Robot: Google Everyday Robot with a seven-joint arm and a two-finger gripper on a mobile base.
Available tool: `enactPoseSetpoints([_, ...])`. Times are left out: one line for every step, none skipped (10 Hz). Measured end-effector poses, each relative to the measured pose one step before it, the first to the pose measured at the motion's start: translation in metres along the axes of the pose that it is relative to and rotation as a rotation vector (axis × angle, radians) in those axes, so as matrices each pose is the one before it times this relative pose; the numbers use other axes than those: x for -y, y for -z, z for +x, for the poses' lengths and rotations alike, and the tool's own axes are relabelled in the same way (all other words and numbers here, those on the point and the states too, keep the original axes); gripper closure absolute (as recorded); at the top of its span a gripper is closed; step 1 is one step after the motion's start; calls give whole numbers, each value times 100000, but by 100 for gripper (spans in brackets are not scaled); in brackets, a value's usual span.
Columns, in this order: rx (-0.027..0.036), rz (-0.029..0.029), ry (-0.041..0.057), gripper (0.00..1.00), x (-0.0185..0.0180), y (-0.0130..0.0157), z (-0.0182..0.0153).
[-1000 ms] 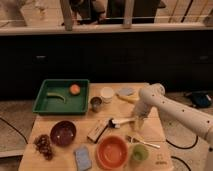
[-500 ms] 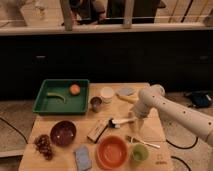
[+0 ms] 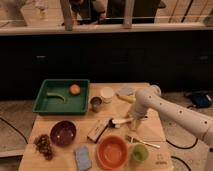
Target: Place brush in purple bowl
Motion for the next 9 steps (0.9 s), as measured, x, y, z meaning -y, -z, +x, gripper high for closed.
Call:
enactPoseSetpoints([72, 143, 50, 76, 67, 73, -65])
enactPoseSetpoints([-416, 37, 556, 88, 113, 150, -72])
enactPoseSetpoints([41, -326, 3, 94, -111, 78, -7])
enactPoseSetpoints([32, -311, 7, 99, -105, -59, -15])
enactPoseSetpoints([-85, 29, 1228, 100, -43, 247, 81])
enactPoseSetpoints([-14, 541, 1556, 100, 268, 460, -180])
enactPoseSetpoints([-5, 138, 927, 100, 129, 305, -107])
enactPoseSetpoints([-34, 355, 1151, 100, 181, 462, -74])
enactPoseSetpoints([2, 94, 392, 100, 10, 192, 32])
